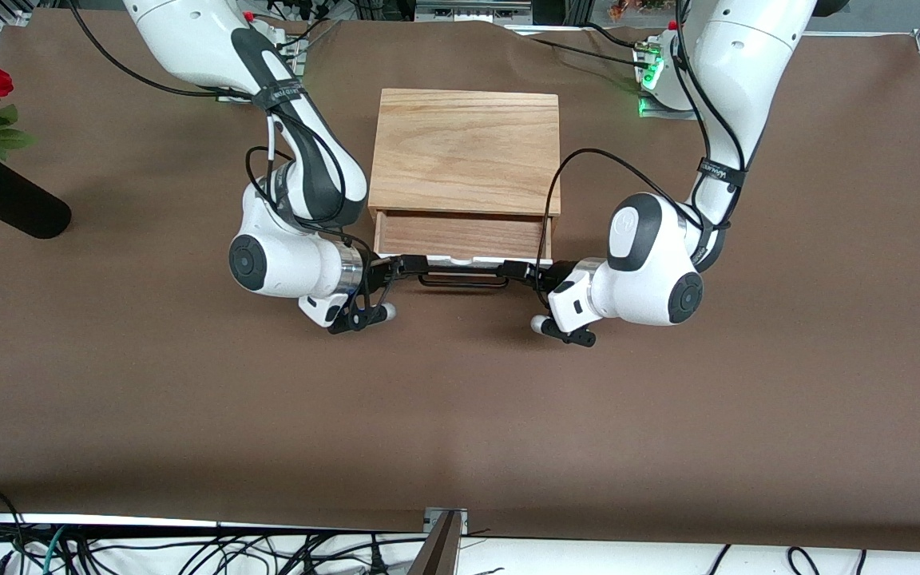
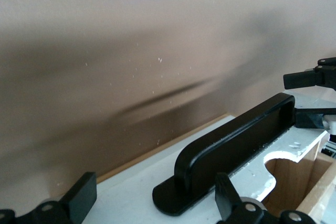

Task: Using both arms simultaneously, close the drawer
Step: 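Push the drawer front into the cabinet with both grippers together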

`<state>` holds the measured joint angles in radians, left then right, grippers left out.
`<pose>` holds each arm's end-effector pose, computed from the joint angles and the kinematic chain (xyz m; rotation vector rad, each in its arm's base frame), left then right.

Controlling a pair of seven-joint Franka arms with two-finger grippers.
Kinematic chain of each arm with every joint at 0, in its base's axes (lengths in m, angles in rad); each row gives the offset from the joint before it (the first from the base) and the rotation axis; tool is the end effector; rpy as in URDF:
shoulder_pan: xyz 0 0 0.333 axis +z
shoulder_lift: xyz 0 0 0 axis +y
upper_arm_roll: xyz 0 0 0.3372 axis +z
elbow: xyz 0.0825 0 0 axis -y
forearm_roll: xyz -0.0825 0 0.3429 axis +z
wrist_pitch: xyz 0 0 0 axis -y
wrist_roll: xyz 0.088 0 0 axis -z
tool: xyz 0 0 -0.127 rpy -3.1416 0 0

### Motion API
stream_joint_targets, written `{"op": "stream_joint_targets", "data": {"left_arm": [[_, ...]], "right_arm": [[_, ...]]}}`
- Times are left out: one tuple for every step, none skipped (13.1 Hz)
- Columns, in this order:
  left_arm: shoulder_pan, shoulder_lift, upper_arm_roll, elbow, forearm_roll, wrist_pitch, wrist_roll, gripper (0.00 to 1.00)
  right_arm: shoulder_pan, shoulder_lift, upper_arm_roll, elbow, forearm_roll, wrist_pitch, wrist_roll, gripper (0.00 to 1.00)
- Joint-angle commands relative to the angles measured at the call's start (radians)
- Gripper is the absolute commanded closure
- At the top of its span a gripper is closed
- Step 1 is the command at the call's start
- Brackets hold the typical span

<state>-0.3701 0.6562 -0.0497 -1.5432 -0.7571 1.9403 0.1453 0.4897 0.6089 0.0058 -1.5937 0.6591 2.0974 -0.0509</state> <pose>0.5844 -0.3199 0.2910 2.4432 -0.2174 -0.4363 0.5691 0.3526 0.3022 -2.5999 -0.2277 0.2953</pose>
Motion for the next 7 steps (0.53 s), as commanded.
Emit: {"op": "stream_joint_targets", "data": {"left_arm": [[-0.01,0.005,0.004,0.006,-0.028,-0.096,0.016,0.0],[-0.01,0.005,0.004,0.006,-0.028,-0.115,0.017,0.0],[-0.012,0.007,0.004,0.006,-0.028,-0.119,0.017,0.0],[-0.018,0.007,0.004,0.006,-0.028,-0.124,0.013,0.0],[-0.02,0.007,0.004,0.006,-0.028,-0.133,0.008,0.0],[-0.026,0.007,0.004,0.006,-0.028,-0.153,0.005,0.0],[-0.03,0.005,0.004,0.006,-0.028,-0.17,0.005,0.0]], "right_arm": [[0.004,-0.049,0.026,-0.086,0.017,-0.002,0.005,0.0],[0.004,-0.07,0.028,-0.121,0.017,0.0,0.005,0.0],[0.004,-0.092,0.031,-0.156,0.017,0.0,0.005,0.0],[0.004,-0.115,0.033,-0.189,0.017,-0.002,0.005,0.0],[0.004,-0.132,0.034,-0.216,0.017,-0.002,0.005,0.0],[0.006,-0.146,0.039,-0.238,0.017,0.0,0.005,0.0],[0.006,-0.153,0.055,-0.252,0.019,0.0,0.005,0.0]]}}
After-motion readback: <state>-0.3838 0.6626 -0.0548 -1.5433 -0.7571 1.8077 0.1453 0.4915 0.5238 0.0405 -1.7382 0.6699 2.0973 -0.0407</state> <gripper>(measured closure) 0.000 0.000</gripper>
